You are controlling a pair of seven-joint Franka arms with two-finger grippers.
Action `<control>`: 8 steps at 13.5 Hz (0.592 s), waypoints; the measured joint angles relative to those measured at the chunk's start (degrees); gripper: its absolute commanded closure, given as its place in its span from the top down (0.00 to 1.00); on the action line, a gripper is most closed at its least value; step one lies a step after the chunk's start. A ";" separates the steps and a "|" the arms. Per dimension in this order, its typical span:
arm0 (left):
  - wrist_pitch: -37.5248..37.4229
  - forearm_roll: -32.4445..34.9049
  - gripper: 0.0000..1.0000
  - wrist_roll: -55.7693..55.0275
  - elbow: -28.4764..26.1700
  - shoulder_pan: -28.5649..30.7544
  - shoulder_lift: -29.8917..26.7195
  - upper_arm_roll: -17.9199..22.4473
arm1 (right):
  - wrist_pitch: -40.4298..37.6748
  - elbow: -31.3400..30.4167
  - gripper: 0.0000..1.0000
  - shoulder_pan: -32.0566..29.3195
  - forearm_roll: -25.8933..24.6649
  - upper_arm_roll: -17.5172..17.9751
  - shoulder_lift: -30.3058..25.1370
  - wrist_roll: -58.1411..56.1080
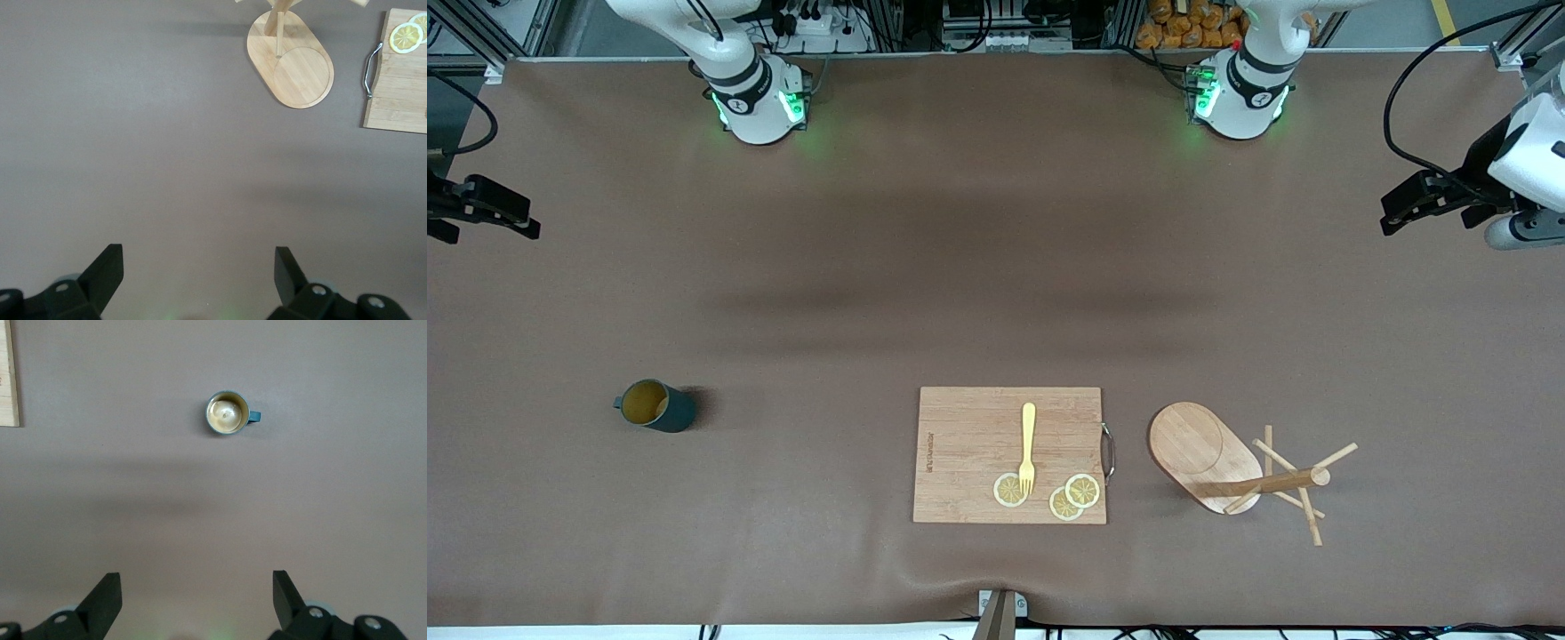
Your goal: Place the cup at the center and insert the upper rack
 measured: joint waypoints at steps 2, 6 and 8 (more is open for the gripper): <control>0.00 0.00 1.00 0.00 0.02 -0.01 0.00 0.01 | -0.80 -0.33 1.00 0.22 -0.02 0.00 0.00 0.52; 0.00 0.00 1.00 -0.01 0.07 0.09 0.35 0.04 | -1.14 -0.50 1.00 0.32 -0.02 0.00 0.00 1.03; 0.00 0.00 1.00 -0.01 0.06 0.09 0.97 0.01 | -0.59 -0.79 1.00 0.35 -0.02 0.01 0.04 1.06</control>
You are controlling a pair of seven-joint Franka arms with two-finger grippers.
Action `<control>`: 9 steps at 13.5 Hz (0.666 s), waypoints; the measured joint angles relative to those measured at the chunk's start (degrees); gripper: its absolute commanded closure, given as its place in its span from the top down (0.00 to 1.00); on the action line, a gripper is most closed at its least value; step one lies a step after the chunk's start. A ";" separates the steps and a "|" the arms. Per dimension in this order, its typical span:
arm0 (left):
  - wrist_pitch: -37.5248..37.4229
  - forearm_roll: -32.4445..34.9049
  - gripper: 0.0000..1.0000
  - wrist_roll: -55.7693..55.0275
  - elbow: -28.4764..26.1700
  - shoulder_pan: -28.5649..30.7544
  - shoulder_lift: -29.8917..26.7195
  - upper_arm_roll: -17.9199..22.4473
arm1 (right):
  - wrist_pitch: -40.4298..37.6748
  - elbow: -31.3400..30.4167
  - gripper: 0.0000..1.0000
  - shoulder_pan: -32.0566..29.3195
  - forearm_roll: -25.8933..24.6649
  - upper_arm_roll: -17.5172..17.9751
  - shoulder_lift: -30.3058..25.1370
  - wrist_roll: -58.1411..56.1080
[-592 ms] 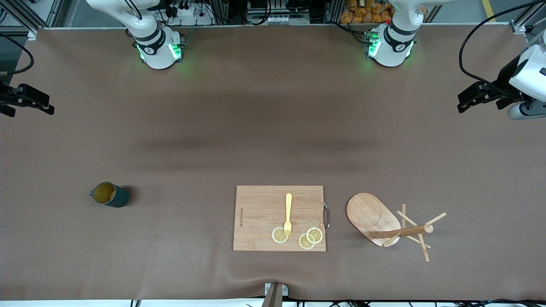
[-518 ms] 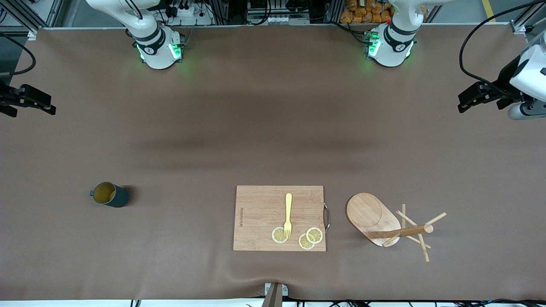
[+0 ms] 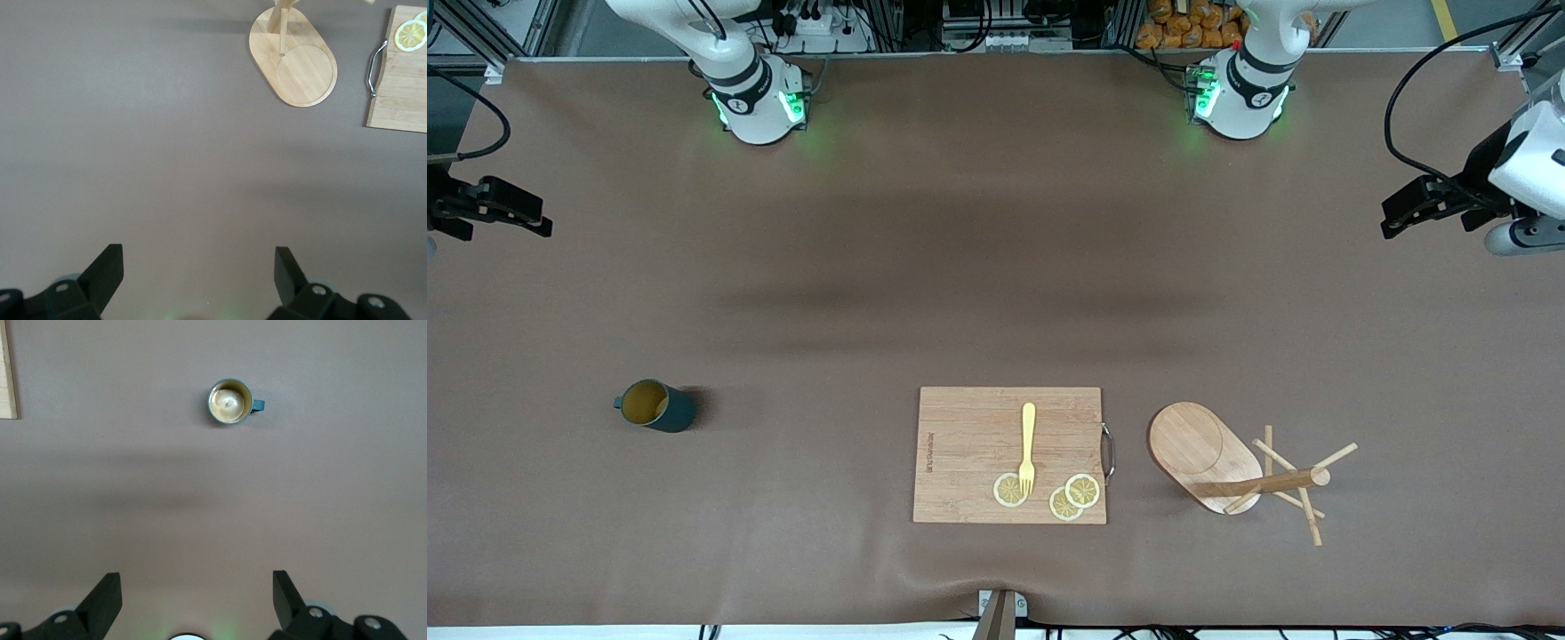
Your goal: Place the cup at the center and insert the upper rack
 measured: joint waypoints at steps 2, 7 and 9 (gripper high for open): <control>0.00 0.00 1.00 0.01 0.00 -0.15 0.38 -0.33 | 3.58 -1.65 1.00 0.03 0.00 0.03 0.42 0.00; -1.48 0.00 1.00 0.03 0.10 0.30 0.41 -0.27 | 16.86 -6.46 1.00 0.62 0.00 0.15 6.60 -0.01; -1.57 0.00 1.00 0.03 0.16 0.45 0.35 -0.23 | 20.23 -6.89 1.00 1.09 0.00 0.19 10.44 0.00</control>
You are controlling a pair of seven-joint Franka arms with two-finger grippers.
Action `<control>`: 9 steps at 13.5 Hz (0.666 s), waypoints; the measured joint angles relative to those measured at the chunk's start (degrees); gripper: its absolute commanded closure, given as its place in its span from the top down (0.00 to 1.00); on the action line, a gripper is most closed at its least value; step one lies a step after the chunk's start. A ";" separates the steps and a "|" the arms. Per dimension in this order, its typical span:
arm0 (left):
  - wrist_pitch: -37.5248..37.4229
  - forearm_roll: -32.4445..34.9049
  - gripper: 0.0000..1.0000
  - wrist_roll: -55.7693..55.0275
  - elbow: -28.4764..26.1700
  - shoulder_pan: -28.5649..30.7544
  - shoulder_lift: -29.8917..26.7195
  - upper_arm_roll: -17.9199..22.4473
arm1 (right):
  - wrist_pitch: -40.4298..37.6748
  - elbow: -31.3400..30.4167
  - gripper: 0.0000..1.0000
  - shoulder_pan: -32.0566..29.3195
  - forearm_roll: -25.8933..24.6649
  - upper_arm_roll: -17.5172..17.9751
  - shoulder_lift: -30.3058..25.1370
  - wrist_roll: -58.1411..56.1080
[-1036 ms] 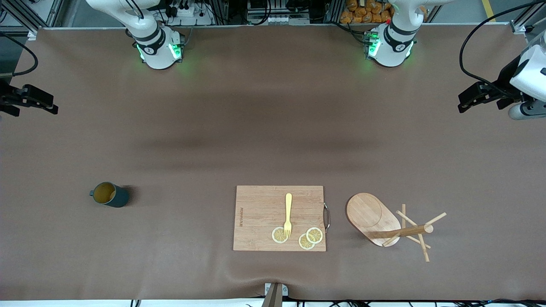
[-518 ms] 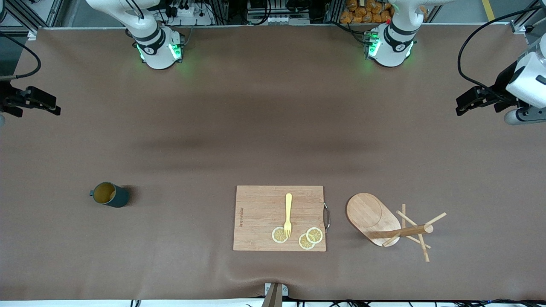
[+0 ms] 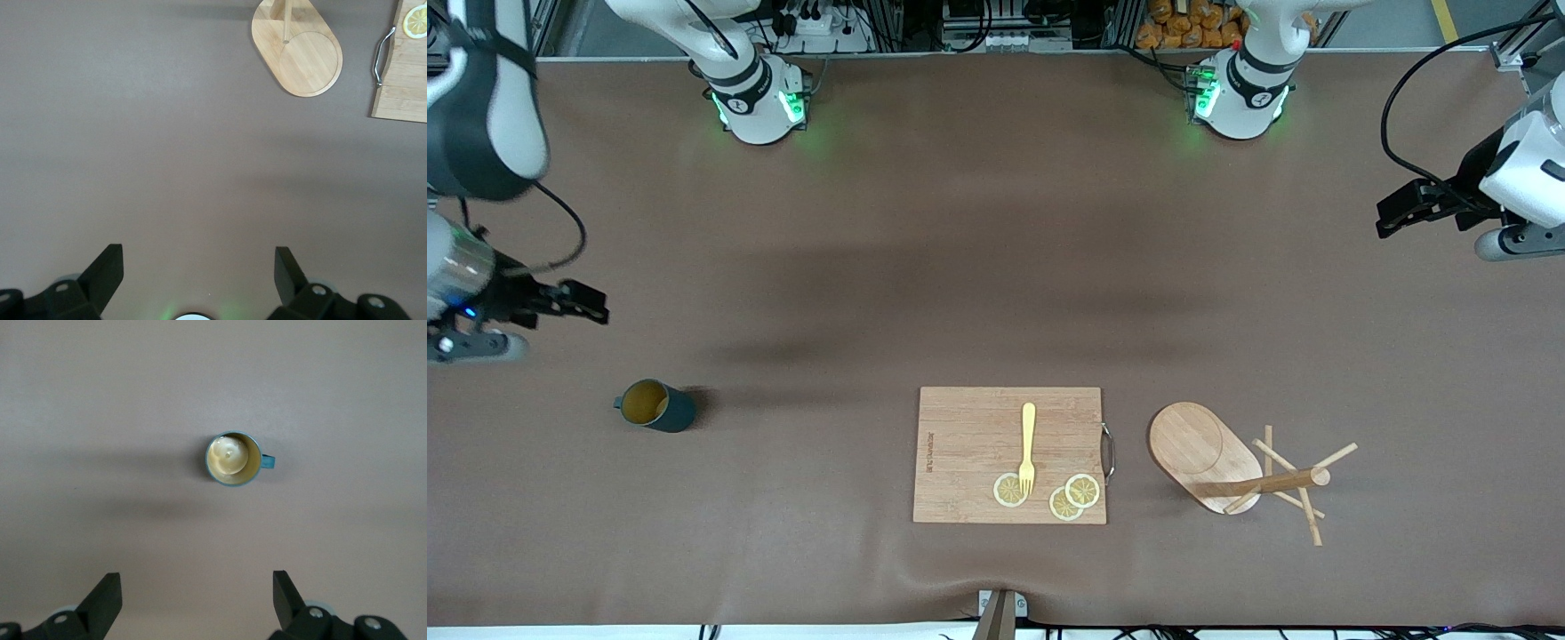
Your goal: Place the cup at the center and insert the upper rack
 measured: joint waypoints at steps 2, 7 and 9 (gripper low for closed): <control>-0.04 0.00 1.00 0.00 0.00 0.10 0.00 0.01 | 4.45 -0.30 1.00 0.52 0.00 0.01 3.84 0.05; -0.07 0.00 1.00 0.04 0.03 1.23 0.00 0.09 | 10.86 -0.78 1.00 0.59 0.40 -0.21 11.56 0.24; -0.07 0.00 1.00 0.04 0.05 1.23 0.00 0.08 | 11.13 -0.85 1.00 0.24 3.87 -0.33 13.56 0.34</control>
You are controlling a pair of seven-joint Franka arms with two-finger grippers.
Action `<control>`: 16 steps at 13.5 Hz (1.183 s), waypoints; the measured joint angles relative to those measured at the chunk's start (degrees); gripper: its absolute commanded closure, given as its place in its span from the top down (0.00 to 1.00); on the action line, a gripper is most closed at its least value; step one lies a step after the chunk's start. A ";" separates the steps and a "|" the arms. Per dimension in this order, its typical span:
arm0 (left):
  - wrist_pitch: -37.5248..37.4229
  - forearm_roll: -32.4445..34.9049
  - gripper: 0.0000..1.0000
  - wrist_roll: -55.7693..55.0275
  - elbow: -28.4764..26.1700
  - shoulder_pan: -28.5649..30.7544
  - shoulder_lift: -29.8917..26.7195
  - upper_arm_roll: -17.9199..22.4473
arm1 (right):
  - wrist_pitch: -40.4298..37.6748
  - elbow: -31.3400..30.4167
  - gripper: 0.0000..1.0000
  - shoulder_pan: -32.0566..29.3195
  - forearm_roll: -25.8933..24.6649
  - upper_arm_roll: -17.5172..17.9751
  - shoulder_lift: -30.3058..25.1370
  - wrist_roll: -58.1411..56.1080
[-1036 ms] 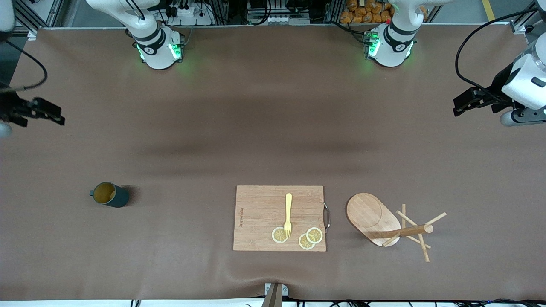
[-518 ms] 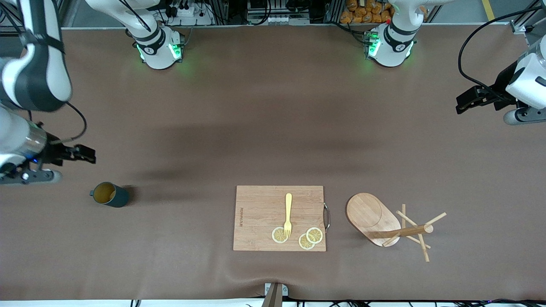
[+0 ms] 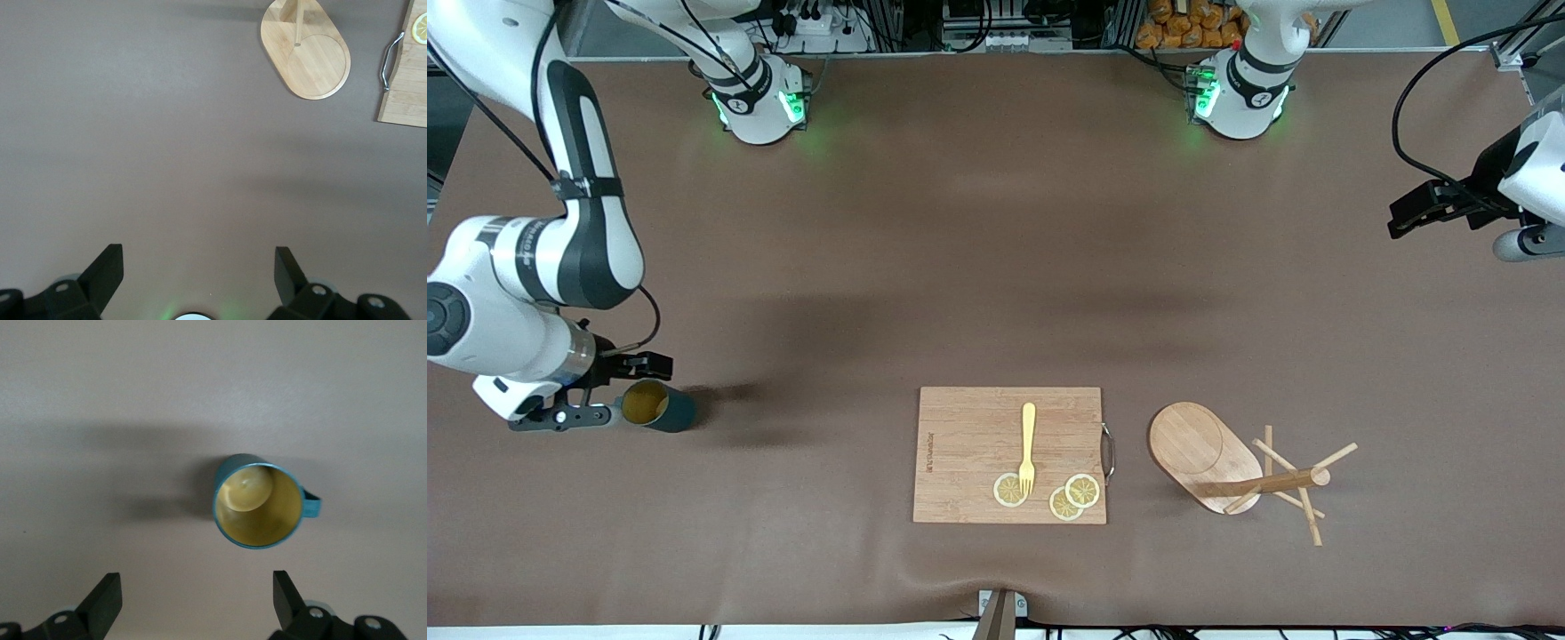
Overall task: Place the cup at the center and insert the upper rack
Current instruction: 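Move the right gripper down over the teal mug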
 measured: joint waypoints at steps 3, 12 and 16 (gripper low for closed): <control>0.00 0.00 1.00 0.00 0.02 0.01 0.00 0.03 | 1.33 -0.05 1.00 -0.73 3.43 -0.22 2.18 -0.03; 0.00 0.00 1.00 0.00 0.40 0.37 0.00 0.09 | 10.14 -0.21 1.00 -1.53 3.78 -0.23 8.51 -1.96; 0.00 0.00 1.00 0.14 0.75 0.55 -0.01 0.11 | 11.48 -0.20 1.00 -1.88 3.87 -0.24 9.71 -3.69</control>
